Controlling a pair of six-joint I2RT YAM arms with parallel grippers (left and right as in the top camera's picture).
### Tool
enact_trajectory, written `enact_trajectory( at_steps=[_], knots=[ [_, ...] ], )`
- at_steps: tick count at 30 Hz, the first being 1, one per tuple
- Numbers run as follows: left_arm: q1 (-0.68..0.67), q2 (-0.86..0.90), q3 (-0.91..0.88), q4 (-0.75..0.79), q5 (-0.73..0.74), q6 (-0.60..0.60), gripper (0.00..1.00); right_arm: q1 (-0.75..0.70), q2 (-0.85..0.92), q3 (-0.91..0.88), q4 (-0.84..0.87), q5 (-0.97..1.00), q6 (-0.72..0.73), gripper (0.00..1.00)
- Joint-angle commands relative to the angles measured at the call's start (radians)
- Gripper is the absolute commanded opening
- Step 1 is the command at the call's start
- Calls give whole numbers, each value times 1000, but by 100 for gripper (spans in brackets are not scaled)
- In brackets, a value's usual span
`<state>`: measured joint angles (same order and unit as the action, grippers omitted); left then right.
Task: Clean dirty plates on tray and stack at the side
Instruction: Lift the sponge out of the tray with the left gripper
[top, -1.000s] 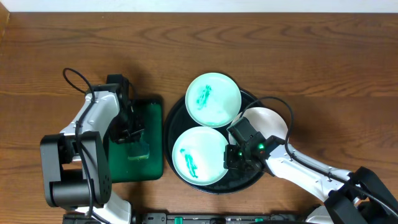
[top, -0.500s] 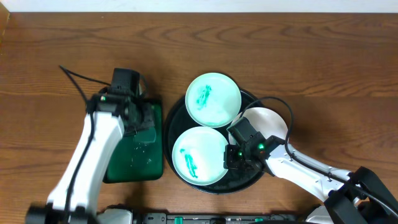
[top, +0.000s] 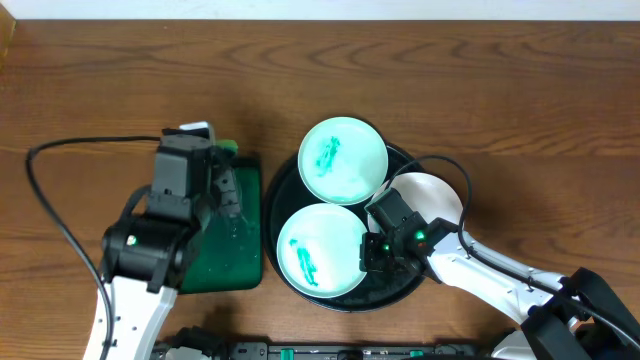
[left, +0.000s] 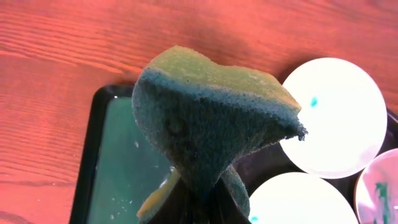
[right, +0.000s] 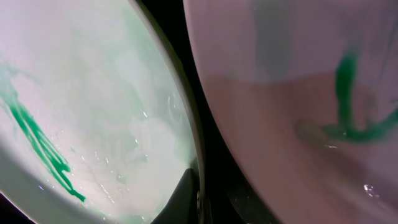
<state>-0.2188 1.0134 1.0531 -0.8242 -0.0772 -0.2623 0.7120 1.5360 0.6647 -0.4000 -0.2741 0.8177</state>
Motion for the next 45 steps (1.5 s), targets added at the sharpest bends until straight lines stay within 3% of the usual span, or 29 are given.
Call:
enact_trajectory(
  at_steps=[1, 45],
  knots=[
    [0, -1, 3, 0, -21, 3, 7, 29, 26, -26, -3, -49, -42, 1],
    [0, -15, 3, 87, -119, 64, 7, 28, 26, -26, 0, -45, -49, 1]
  ],
)
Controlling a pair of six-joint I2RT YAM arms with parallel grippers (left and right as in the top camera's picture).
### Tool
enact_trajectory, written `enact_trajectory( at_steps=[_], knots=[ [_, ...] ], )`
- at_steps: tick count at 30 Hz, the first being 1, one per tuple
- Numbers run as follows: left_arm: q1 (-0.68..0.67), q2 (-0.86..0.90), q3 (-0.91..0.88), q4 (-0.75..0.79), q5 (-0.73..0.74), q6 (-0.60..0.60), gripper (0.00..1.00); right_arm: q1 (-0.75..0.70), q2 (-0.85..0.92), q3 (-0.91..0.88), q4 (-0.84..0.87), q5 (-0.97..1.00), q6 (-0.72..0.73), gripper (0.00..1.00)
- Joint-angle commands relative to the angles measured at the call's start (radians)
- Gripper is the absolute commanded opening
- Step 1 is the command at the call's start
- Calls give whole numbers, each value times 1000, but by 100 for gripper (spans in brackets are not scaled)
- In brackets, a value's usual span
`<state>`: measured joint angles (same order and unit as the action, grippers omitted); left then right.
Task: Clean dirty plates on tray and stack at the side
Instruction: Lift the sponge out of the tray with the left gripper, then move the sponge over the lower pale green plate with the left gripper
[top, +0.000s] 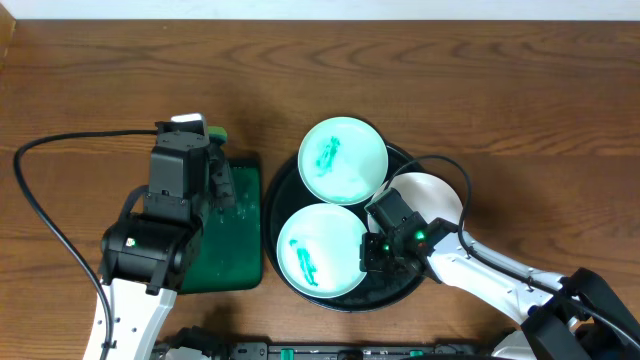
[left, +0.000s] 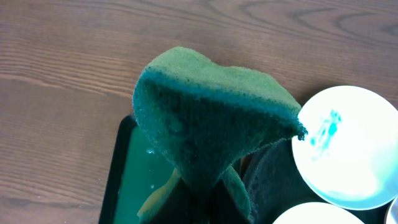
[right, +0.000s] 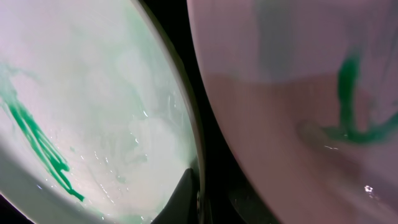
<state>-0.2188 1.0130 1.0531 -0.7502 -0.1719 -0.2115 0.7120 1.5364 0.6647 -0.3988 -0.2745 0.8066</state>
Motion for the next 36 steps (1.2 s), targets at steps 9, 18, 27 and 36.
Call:
enact_trajectory(
  at_steps=[9, 18, 27, 36],
  knots=[
    [-1, -14, 3, 24, -25, 24, 7, 28, 26, -26, -1, -45, -38, 1],
    [0, -14, 3, 38, -25, 36, 7, 28, 26, -26, -1, -45, -38, 1],
    [0, -14, 3, 39, -25, 36, 7, 28, 26, -26, -1, -45, -38, 1],
    [0, -14, 3, 39, -25, 36, 7, 28, 26, -26, -1, -45, -37, 1]
  ],
)
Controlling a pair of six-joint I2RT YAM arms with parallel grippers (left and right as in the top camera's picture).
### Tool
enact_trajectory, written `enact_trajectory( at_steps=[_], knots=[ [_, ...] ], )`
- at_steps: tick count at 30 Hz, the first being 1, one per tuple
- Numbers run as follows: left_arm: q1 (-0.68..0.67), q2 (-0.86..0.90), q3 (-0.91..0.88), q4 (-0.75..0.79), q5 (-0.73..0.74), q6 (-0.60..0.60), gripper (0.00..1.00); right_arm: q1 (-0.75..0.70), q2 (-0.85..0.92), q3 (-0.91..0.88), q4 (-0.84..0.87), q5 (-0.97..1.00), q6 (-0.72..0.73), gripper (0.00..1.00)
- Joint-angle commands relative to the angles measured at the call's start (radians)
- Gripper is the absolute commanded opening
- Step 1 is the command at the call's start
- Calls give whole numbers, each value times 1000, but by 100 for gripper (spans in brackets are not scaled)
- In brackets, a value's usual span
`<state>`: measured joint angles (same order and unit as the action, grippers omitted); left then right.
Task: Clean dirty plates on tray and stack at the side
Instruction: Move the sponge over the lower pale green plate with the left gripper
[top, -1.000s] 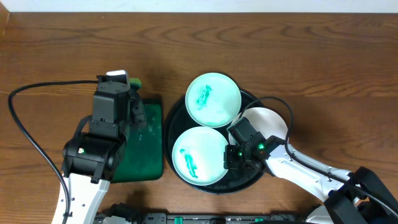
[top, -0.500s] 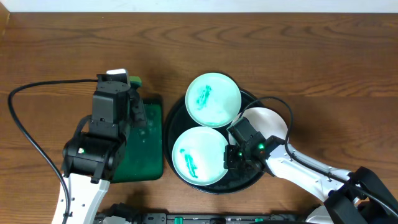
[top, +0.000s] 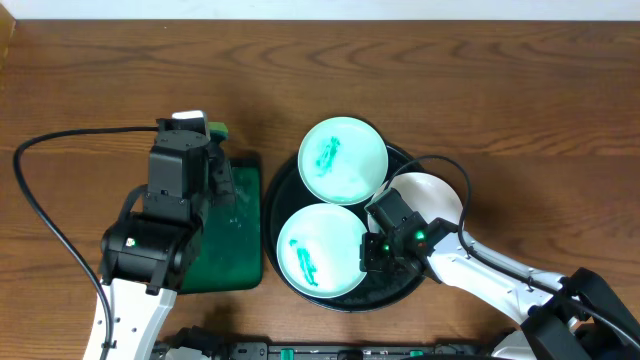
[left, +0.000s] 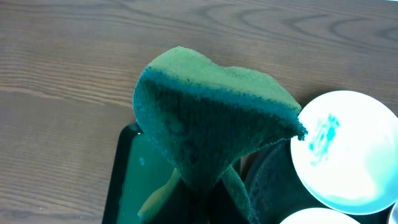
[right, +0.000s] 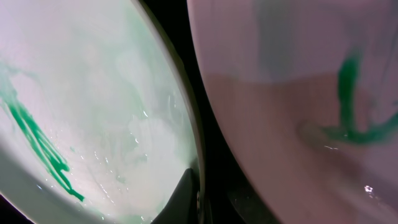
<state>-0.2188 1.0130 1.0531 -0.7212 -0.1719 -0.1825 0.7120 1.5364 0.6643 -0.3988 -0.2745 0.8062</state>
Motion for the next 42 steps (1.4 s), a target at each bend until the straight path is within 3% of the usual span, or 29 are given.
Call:
enact_trajectory(
  at_steps=[1, 12, 19, 23, 33, 42],
  knots=[
    [0, -14, 3, 10, -25, 7, 7, 28, 26, -25, -1, -45, -37, 1],
    [0, -13, 3, 0, -47, 0, 7, 28, 26, -25, -1, -45, -37, 1],
    [0, 99, 3, -225, -35, -301, 7, 28, 26, -25, -1, -46, -36, 1],
    [0, 201, 3, -288, 106, -324, 7, 28, 26, -25, -1, -51, -26, 1],
    [-1, 305, 3, -220, 660, -261, 7, 28, 26, -25, 14, -48, -14, 1],
    [-49, 467, -23, -254, 771, -256, 7, 28, 26, -25, 31, -48, -14, 1]
  ],
)
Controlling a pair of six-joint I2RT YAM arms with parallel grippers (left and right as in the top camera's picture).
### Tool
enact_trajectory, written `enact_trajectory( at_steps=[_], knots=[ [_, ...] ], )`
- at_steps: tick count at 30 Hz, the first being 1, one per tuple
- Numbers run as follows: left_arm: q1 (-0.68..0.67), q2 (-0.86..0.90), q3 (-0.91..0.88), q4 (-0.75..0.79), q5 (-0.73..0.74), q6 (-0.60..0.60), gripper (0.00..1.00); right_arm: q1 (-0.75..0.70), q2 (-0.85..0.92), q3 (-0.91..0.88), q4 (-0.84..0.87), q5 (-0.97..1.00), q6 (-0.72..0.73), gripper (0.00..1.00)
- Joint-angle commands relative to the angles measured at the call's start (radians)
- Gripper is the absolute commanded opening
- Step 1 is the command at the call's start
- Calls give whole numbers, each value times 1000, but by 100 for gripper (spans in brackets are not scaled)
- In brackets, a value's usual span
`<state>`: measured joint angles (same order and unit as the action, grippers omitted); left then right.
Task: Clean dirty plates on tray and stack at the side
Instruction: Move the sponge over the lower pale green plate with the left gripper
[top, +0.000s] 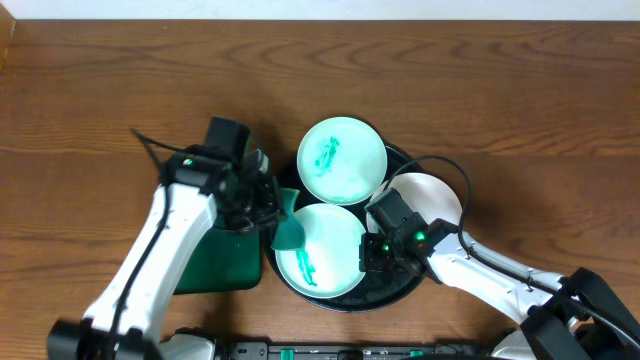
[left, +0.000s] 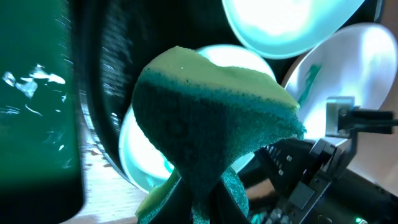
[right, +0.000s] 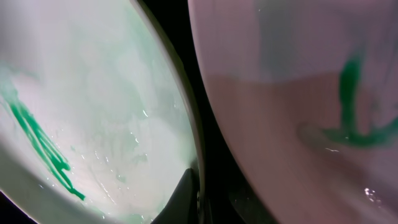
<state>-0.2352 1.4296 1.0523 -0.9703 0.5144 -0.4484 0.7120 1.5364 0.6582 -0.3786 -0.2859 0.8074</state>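
Note:
A round black tray (top: 405, 288) carries three white plates smeared green. The far plate (top: 343, 160) and the right plate (top: 432, 193) lie free. My right gripper (top: 383, 247) is shut on the right rim of the near plate (top: 325, 258); in the right wrist view one finger (right: 185, 190) presses on that rim, with the near plate (right: 81, 93) to the left and the right plate (right: 298, 87) to the right. My left gripper (top: 272, 212) is shut on a green sponge (top: 290, 233), which hangs over the near plate's left edge. The sponge (left: 211, 118) fills the left wrist view above the near plate (left: 138, 155).
A dark rectangular basin of green soapy water (top: 222, 258) sits just left of the tray, partly under my left arm. The left arm's black cable (top: 150, 142) runs over the wooden table (top: 540, 90). The right arm (top: 500, 275) stretches in from the lower right.
My left arm has swung right from over the green basin; the sponge is now at the near plate's left edge. The right gripper still holds the same rim.
At first the left gripper held the sponge above the basin while the right gripper pinched the near plate's rim. The sponge then stood nearer the basin's far end, twice. Now it is over the tray at the near plate.

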Motion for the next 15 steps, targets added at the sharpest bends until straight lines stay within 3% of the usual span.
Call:
enact_trajectory(
  at_steps=[1, 5, 9, 15],
  knots=[
    [-57, 79, -23, -3, 84, 22, 7, 28, 26, -19, 13, -37, -15, 1],
    [-156, 180, -24, 30, 55, 96, 7, 28, 26, -19, 16, -37, -16, 1],
    [-251, 275, -24, 86, -90, 101, 7, 28, 26, -19, 15, -47, -16, 1],
    [-279, 333, -24, 215, -142, 100, 7, 28, 26, -19, 8, -56, -16, 1]
  ],
)
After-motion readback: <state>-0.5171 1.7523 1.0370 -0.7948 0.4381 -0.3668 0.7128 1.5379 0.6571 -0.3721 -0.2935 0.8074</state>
